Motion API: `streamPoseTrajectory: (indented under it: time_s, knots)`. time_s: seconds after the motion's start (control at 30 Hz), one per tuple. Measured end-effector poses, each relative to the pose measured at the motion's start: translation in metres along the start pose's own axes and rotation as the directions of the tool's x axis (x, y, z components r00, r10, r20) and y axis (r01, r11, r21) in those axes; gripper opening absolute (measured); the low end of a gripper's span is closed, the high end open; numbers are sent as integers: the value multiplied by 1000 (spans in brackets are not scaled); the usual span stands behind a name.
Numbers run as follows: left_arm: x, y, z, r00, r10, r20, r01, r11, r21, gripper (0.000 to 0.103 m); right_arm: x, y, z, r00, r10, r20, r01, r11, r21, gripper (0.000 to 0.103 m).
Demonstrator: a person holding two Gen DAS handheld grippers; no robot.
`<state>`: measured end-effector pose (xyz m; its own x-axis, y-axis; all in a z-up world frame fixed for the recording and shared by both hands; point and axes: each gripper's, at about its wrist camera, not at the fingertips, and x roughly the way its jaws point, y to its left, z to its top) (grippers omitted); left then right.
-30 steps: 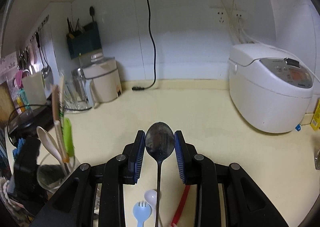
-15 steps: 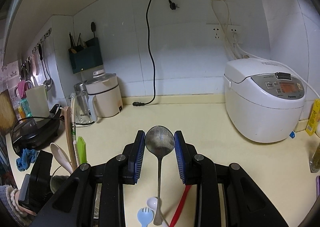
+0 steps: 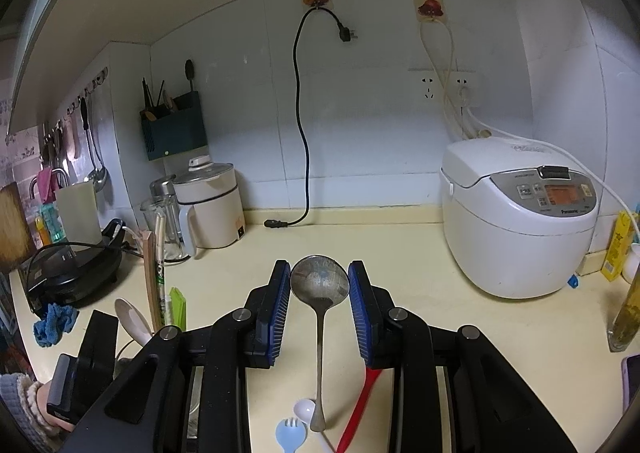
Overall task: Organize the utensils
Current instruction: 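Carry the metal spoon toward the glass while the left tool holds the glass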
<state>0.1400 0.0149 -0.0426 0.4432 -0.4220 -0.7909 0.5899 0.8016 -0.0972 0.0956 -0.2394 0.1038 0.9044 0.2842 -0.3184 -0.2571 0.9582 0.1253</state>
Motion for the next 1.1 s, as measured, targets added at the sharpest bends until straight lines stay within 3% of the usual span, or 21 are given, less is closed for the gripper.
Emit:
streamPoseTrajectory:
  time_s: [0.43,0.73,0.9,1.1]
  knots:
    - [0,0,0,1000,-1,1,1,1000,-1,85,-36,16,20,995,43,86,-41,999,-23,30]
    - [0,0,0,1000,-1,1,1,1000,0,85,-65,53,49,975,157,159,-145,986,-82,30]
    - [0,0,-1,1000,-2,1,2,1000,-1,85,-67,68,61,953,258,159,-248,966,-75,30]
    - [0,0,1,1000,-6,3,6,1000,-4,85,-56,81,69,934,324,148,-319,946,-58,30]
